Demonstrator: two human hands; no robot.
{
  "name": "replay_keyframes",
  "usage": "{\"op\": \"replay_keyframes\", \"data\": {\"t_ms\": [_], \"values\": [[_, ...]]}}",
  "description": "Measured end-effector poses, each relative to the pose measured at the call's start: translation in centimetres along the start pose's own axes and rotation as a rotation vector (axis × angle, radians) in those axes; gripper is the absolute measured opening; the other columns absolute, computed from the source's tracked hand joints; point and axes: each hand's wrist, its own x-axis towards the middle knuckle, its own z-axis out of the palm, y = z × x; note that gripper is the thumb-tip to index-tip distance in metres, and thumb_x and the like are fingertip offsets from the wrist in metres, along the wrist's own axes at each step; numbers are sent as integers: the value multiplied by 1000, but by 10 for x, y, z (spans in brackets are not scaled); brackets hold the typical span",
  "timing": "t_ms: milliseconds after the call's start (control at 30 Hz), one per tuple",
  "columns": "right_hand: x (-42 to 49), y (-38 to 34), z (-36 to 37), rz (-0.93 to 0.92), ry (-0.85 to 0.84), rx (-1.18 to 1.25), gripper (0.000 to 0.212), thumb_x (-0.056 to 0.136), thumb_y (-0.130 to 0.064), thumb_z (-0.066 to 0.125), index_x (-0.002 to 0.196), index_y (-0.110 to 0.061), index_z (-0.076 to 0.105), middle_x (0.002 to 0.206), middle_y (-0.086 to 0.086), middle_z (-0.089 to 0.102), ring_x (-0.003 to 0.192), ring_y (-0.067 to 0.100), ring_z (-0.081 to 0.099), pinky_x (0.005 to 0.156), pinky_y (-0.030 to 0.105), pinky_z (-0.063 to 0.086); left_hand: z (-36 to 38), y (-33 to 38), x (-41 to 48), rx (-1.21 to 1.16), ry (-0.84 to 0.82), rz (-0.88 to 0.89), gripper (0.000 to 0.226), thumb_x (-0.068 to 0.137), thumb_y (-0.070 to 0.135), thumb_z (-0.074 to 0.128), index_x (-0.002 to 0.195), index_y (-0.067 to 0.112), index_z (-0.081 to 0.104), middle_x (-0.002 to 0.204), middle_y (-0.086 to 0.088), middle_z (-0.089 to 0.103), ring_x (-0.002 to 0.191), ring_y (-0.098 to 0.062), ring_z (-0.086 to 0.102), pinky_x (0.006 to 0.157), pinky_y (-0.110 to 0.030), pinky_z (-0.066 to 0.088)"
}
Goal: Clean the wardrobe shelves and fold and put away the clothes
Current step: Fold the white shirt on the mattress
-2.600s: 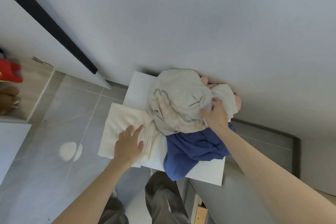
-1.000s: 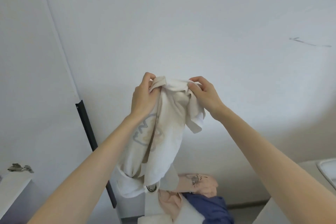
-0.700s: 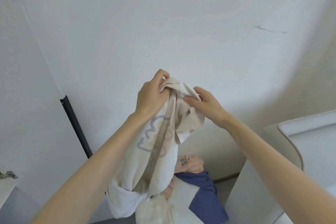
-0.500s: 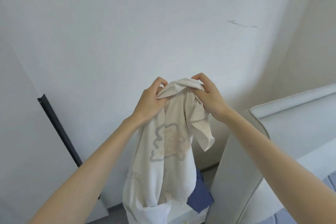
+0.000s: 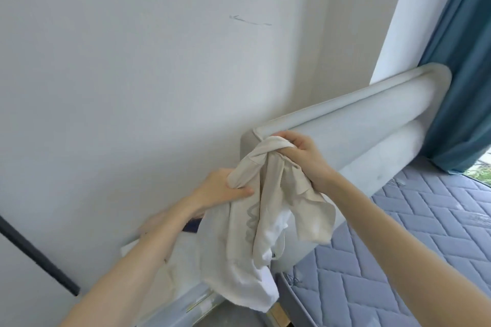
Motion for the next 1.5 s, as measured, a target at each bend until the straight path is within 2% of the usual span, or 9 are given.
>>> {"op": "replay_keyframes", "data": {"t_ms": [100, 267, 467, 600, 867, 1000, 1133, 1400, 1500], "values": [[-42, 4, -56, 56, 91, -10, 17, 92, -5, 59, 90, -17, 71, 76, -6, 71, 72, 8, 66, 65, 21, 52, 50, 12, 5, 241, -174, -54, 48, 78, 49, 73, 58, 18, 42, 59, 7, 49, 54, -7, 45, 52, -23, 31], [-105, 20, -150, 158, 419, -3, 15, 88, -14, 65, 88, -26, 75, 83, -6, 73, 80, 9, 66, 73, 25, 53, 129, 27, 21, 493, -367, -34, 45, 76, 62, 62, 82, 18, 63, 83, 3, 65, 82, -18, 61, 75, -38, 50], [-174, 34, -234, 149, 719, -255, 17, 85, -12, 66, 91, -25, 76, 86, -20, 70, 79, -8, 61, 67, 8, 46, 194, 73, 52, 525, -376, 68, 54, 81, 54, 66, 62, 17, 32, 61, 0, 40, 57, -18, 42, 53, -30, 23], [-213, 42, -280, 254, 849, -596, 18, 88, -17, 59, 91, -29, 72, 87, -8, 70, 83, 11, 61, 73, 32, 50, 219, 108, 70, 512, -369, 161, 58, 77, 53, 72, 58, 19, 29, 56, 3, 31, 51, -15, 32, 51, -31, 19], [-289, 79, -312, 377, 1078, -760, 19, 99, -17, 41, 92, -18, 59, 90, 4, 58, 91, 29, 54, 70, 36, 35, 271, 124, 86, 624, -532, 493, 21, 73, 49, 69, 81, 30, 63, 93, 11, 51, 93, -16, 47, 75, -32, 38], [-334, 92, -320, 461, 1214, -701, 28, 104, -25, 36, 92, -9, 55, 88, 10, 59, 84, 30, 54, 69, 40, 36, 294, 136, 79, 417, -681, 500, 23, 78, 26, 71, 65, 32, 52, 69, 14, 53, 67, -8, 51, 58, -24, 35], [-369, 105, -333, 555, 1315, -676, 29, 104, -29, 40, 85, -13, 55, 84, 8, 57, 82, 26, 51, 67, 33, 28, 317, 141, 87, 595, -650, 606, 13, 84, 23, 57, 85, 20, 44, 81, 1, 56, 80, -25, 55, 63, -34, 38], [-413, 136, -388, 908, 915, -704, 38, 78, -49, 75, 92, -19, 55, 86, -5, 60, 84, 20, 56, 67, 35, 40, 368, 150, 131, 961, -456, 461, 28, 88, 10, 46, 112, 19, 59, 115, -8, 59, 104, -29, 59, 76, -33, 45], [-415, 152, -427, 958, 645, -739, 45, 71, -28, 82, 100, -14, 52, 97, 1, 58, 95, 24, 56, 73, 36, 43, 391, 171, 153, 1010, -365, 391, 33, 89, 8, 43, 117, 13, 59, 118, -12, 54, 106, -32, 59, 79, -35, 46]]}}
